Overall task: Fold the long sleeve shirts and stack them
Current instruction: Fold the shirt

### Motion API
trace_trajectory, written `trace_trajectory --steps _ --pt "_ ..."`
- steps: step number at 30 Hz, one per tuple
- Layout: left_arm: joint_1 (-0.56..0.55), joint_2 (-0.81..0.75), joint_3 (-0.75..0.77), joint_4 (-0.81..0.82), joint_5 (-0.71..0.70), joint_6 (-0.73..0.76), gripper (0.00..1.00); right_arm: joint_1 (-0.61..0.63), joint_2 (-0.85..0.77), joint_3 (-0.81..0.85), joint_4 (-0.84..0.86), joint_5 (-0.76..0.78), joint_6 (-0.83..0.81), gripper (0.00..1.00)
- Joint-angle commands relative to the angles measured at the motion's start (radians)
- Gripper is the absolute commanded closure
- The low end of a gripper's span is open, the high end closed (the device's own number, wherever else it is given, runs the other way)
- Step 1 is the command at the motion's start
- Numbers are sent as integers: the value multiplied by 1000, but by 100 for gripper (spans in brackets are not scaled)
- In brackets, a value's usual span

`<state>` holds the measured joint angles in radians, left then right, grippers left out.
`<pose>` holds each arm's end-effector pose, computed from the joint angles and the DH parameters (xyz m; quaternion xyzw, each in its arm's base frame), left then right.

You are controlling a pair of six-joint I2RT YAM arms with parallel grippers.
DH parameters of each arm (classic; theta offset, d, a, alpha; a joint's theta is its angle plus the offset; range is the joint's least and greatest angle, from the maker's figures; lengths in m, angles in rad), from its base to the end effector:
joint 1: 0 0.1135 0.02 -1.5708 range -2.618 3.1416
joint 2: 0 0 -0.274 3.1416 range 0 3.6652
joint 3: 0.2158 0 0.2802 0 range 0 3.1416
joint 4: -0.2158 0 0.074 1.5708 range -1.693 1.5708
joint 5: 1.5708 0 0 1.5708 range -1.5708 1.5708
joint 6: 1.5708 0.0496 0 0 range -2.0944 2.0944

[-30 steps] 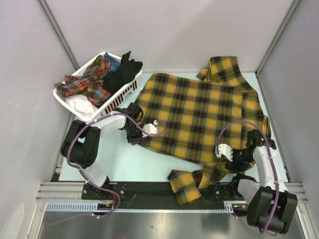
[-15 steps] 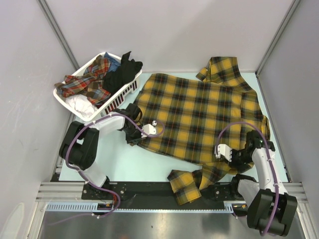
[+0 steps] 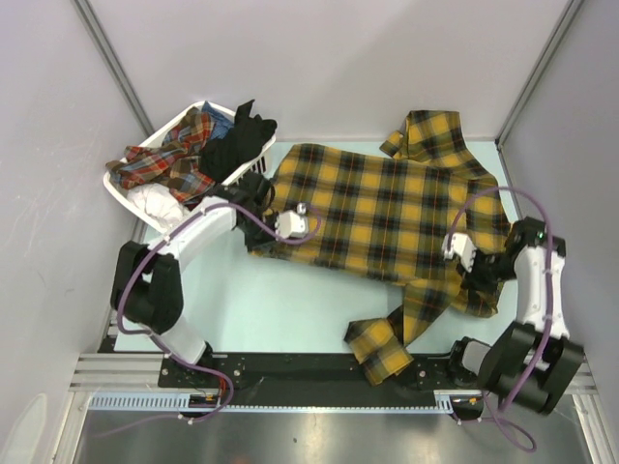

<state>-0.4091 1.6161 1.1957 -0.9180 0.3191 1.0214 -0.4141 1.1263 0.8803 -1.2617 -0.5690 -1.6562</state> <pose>0.3008 -0.1474 0.2124 0.6570 0.7282 -0.1160 0.1567 0.1843 -0.0518 0.2369 -0.5654 0.7750 0.1171 0.2567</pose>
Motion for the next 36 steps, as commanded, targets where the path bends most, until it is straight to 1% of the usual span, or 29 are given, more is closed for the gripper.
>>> trace_trajectory --steps 1,2,3,4,5,6,9,13,16,21,27,31,32,33,34,35,36 --pt "26 86 213 1 -31 -12 100 14 147 158 87 -42 58 100" --pt "29 143 247 4 -41 -23 100 30 174 187 105 -40 99 100" --pt "30 169 283 4 -48 -24 100 38 235 238 135 -40 108 100" --pt "35 192 342 5 -52 -27 100 50 263 268 143 -40 116 100" --pt "36 246 372 10 -63 -30 100 73 291 293 166 -32 142 100" --pt "38 269 399 10 -72 -30 100 89 350 345 173 -26 145 100" --pt "42 370 516 13 -90 -34 99 132 456 432 209 -6 174 100" --pt "49 464 596 24 -115 -41 99 153 577 526 246 29 208 100" --pt "56 508 616 24 -124 -35 99 156 639 583 251 44 223 100" --pt "67 542 627 53 -129 -47 98 166 681 606 268 55 249 100" --pt "67 557 668 76 -106 -61 98 164 681 589 306 63 285 100" --pt "72 579 660 82 -126 -50 98 176 685 579 398 73 358 100" --pt "75 581 657 82 -130 -53 96 184 685 582 406 80 401 100" --pt "81 582 656 82 -129 -58 93 187 687 586 406 99 421 98" --pt "84 579 657 82 -124 -70 89 192 687 592 398 115 447 93" --pt "88 568 656 82 -109 -76 81 193 684 597 386 127 499 86" --pt "98 561 651 77 -100 -86 77 189 673 600 374 145 518 79"
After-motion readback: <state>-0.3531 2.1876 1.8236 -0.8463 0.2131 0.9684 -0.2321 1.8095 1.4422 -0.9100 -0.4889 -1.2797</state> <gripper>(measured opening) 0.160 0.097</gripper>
